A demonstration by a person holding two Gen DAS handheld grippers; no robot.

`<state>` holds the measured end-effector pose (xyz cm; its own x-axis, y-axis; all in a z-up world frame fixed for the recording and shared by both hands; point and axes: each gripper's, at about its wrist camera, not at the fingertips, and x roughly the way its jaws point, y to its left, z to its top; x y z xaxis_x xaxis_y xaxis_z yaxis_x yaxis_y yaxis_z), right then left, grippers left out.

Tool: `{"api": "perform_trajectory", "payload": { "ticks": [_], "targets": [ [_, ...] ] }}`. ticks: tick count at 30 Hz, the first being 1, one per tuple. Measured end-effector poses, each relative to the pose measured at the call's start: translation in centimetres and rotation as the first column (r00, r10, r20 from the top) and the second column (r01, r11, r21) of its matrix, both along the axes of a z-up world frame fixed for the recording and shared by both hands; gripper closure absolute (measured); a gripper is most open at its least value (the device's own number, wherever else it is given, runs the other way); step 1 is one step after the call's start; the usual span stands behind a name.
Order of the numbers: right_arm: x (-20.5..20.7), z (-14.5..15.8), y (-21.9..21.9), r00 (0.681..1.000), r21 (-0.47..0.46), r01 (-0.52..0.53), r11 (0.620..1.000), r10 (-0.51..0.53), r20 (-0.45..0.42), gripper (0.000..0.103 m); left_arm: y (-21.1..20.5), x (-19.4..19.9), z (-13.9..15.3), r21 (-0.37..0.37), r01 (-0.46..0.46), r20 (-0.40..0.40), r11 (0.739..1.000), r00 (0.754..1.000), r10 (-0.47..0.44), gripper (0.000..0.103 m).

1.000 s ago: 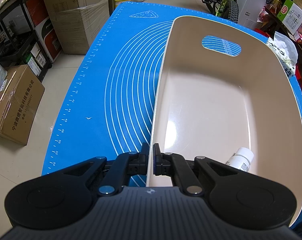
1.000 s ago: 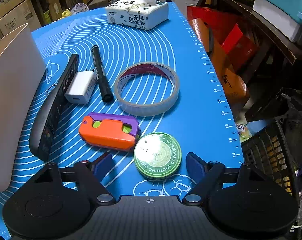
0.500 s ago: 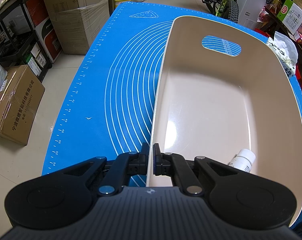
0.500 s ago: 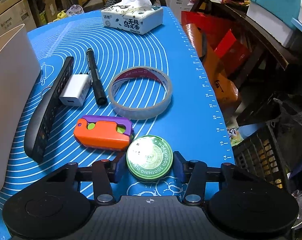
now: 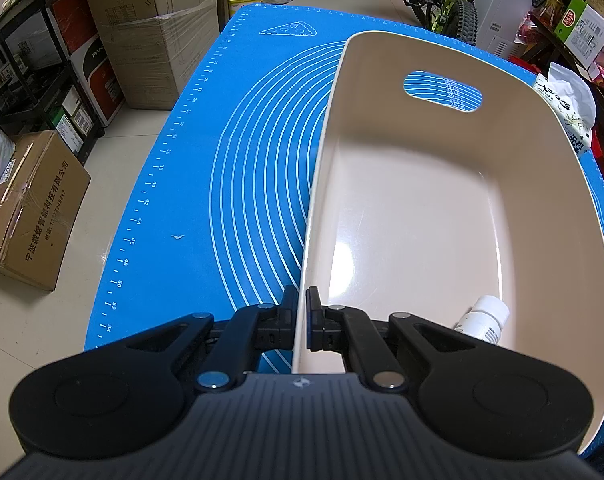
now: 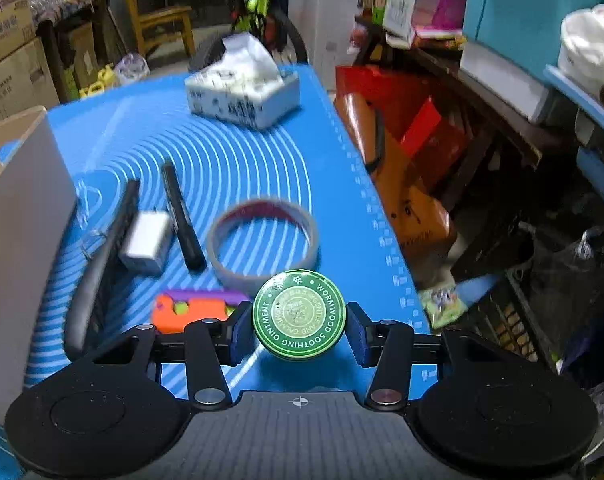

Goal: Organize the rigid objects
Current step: 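Grasp the green ointment tin with the right gripper, then carry the tin into the basket and release it beside the bottle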

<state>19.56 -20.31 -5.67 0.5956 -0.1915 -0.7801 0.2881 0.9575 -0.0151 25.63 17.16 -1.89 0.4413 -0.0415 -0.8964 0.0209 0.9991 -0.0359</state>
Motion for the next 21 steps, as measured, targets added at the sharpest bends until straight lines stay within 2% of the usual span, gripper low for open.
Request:
{"api": "perform_trajectory", "payload": {
  "ticks": [9, 16, 21],
  "targets": [
    [1.5, 5.0, 3.1, 0.986, -0.015, -0.074, 0.997, 0.075, 0.146, 0.048, 0.0, 0.0, 0.1, 0.002, 0.001, 0.0, 1.0, 1.0, -0.001, 0.098],
    [4.2, 8.8, 8.2, 0.95, -0.034, -0.19, 0.981, 0.192, 0.248, 0.048, 0.0, 0.0, 0.1, 0.002, 0.001, 0.0, 1.0, 1.0, -0.001, 0.098],
    [6.3, 10.0, 12.6, 0.918, -0.058, -0.288, 0.956, 0.292, 0.269, 0.048, 0.0, 0.0, 0.0, 0.002, 0.001, 0.0, 1.0, 1.0, -0.001, 0.098]
  ]
}}
